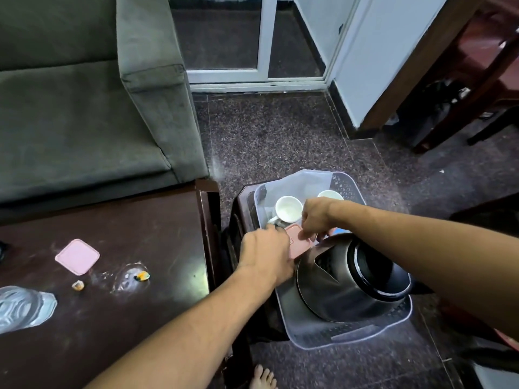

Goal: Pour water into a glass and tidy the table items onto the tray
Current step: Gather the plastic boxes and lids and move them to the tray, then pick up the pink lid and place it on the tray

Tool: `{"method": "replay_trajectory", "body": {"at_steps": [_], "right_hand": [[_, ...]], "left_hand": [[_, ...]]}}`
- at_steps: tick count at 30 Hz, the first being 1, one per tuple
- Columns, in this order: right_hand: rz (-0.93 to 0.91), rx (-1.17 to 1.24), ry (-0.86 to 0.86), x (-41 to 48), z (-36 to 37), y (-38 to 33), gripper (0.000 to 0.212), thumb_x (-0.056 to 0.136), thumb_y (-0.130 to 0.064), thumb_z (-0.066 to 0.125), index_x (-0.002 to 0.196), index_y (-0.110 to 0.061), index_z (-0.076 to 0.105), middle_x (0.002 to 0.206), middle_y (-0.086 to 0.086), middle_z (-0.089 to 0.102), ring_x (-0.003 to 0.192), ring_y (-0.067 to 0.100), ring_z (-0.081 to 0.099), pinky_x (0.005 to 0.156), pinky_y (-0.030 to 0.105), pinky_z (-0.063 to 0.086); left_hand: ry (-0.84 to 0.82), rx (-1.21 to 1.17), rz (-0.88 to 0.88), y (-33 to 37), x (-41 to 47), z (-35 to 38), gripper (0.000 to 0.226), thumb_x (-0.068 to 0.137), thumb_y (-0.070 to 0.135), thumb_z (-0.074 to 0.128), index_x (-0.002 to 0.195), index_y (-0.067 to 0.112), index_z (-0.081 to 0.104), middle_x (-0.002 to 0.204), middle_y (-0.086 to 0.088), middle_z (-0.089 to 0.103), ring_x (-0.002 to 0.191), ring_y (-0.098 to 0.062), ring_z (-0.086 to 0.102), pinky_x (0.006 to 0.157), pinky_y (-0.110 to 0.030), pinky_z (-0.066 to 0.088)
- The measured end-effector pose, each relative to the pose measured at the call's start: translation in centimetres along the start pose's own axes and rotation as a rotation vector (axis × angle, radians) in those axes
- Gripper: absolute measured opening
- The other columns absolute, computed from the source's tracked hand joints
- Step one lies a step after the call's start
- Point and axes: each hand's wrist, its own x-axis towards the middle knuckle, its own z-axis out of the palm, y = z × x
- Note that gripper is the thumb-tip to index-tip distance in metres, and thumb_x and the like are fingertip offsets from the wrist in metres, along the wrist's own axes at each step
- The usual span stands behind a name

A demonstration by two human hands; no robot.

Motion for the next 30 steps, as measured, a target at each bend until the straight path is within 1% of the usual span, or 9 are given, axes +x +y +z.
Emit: {"method": "replay_trajectory", "body": {"at_steps": [5, 9, 11, 15, 19, 22, 24, 27, 30], "right_hand": [[0.012, -0.078, -0.064, 0.5, 0.4, -0.4, 0.023, 0.096, -0.019, 0.06, 0.106, -0.004, 0.074, 0.087, 0.003, 0.073, 0.066, 0.019, 0.064, 0.054, 0.026, 0.05], [-0.019, -0.248, -0.033, 1.1, 1.3, -0.5, 0.033, 0.091, -0.024, 0.065, 0.117, -0.006, 0.071, 0.114, 0.011, 0.071, 0.102, 0.028, 0.067, 0.085, 0.031, 0.051], [-0.019, -0.28, -0.026, 1.4, 1.5, -0.4, 0.032, 0.088, -0.024, 0.069, 0.115, -0.006, 0.07, 0.116, 0.011, 0.071, 0.102, 0.027, 0.067, 0.087, 0.032, 0.051], [-0.01, -0.307, 0.017, 1.9, 1.5, -0.3, 0.02, 0.082, -0.027, 0.074, 0.096, -0.015, 0.068, 0.107, 0.007, 0.072, 0.087, 0.026, 0.063, 0.083, 0.033, 0.054], [0.024, -0.316, 0.033, 1.3, 1.1, -0.3, 0.03, 0.075, -0.043, 0.082, 0.081, -0.019, 0.064, 0.085, -0.001, 0.066, 0.084, 0.023, 0.065, 0.075, 0.03, 0.052], [0.07, -0.32, 0.008, -0.4, -0.3, -0.9, 0.03, 0.076, -0.046, 0.081, 0.078, -0.019, 0.069, 0.065, -0.005, 0.064, 0.068, 0.019, 0.065, 0.066, 0.026, 0.05], [0.117, -0.351, -0.069, -1.8, -1.6, -1.7, 0.027, 0.083, -0.043, 0.075, 0.083, -0.016, 0.073, 0.06, -0.005, 0.066, 0.056, 0.015, 0.063, 0.059, 0.024, 0.049], [0.141, -0.308, -0.158, -3.8, -4.1, -4.3, 0.028, 0.094, -0.035, 0.065, 0.081, -0.009, 0.066, 0.067, 0.004, 0.066, 0.053, 0.018, 0.061, 0.053, 0.028, 0.049], [0.04, -0.253, 0.064, -5.5, -6.4, -9.3, 0.032, 0.089, -0.032, 0.061, 0.066, -0.011, 0.065, 0.048, 0.0, 0.064, 0.04, 0.017, 0.059, 0.046, 0.023, 0.048]], "left_hand": [[-0.041, 0.144, 0.149, 0.0, 1.5, -0.5, 0.041, 0.079, 0.035, 0.067, 0.116, 0.02, 0.057, 0.11, -0.007, 0.063, 0.092, -0.026, 0.068, 0.061, -0.03, 0.034], [-0.054, 0.247, 0.215, -0.1, 2.5, -0.8, 0.033, 0.081, 0.032, 0.065, 0.112, 0.022, 0.063, 0.107, -0.003, 0.064, 0.092, -0.023, 0.068, 0.057, -0.03, 0.034], [-0.076, 0.263, 0.24, -0.1, 2.7, -0.9, 0.026, 0.082, 0.029, 0.064, 0.107, 0.023, 0.065, 0.102, 0.0, 0.067, 0.091, -0.023, 0.069, 0.057, -0.03, 0.034], [-0.11, 0.245, 0.257, -0.2, 3.0, -1.0, 0.022, 0.084, 0.024, 0.065, 0.107, 0.025, 0.064, 0.1, 0.0, 0.068, 0.094, -0.025, 0.068, 0.058, -0.03, 0.035], [-0.108, 0.177, 0.236, -0.7, 2.7, -0.9, 0.021, 0.084, 0.024, 0.069, 0.104, 0.024, 0.066, 0.102, -0.002, 0.069, 0.095, -0.027, 0.068, 0.063, -0.032, 0.038], [-0.071, 0.112, 0.227, -1.1, 2.4, -1.2, 0.018, 0.087, 0.03, 0.066, 0.102, 0.02, 0.068, 0.103, -0.005, 0.069, 0.095, -0.03, 0.068, 0.064, -0.032, 0.038], [0.0, 0.032, 0.22, -1.5, 1.9, -1.7, 0.023, 0.09, 0.035, 0.062, 0.103, 0.017, 0.067, 0.105, -0.008, 0.069, 0.094, -0.034, 0.068, 0.065, -0.034, 0.036], [0.161, -0.119, 0.164, -2.8, 0.5, -3.1, 0.035, 0.089, 0.046, 0.056, 0.104, 0.017, 0.069, 0.104, -0.007, 0.069, 0.09, -0.037, 0.068, 0.064, -0.035, 0.033], [0.357, -0.303, -0.033, -6.2, -1.3, -4.8, 0.029, 0.085, 0.042, 0.057, 0.097, 0.02, 0.07, 0.097, -0.003, 0.07, 0.081, -0.038, 0.069, 0.058, -0.035, 0.04]]}}
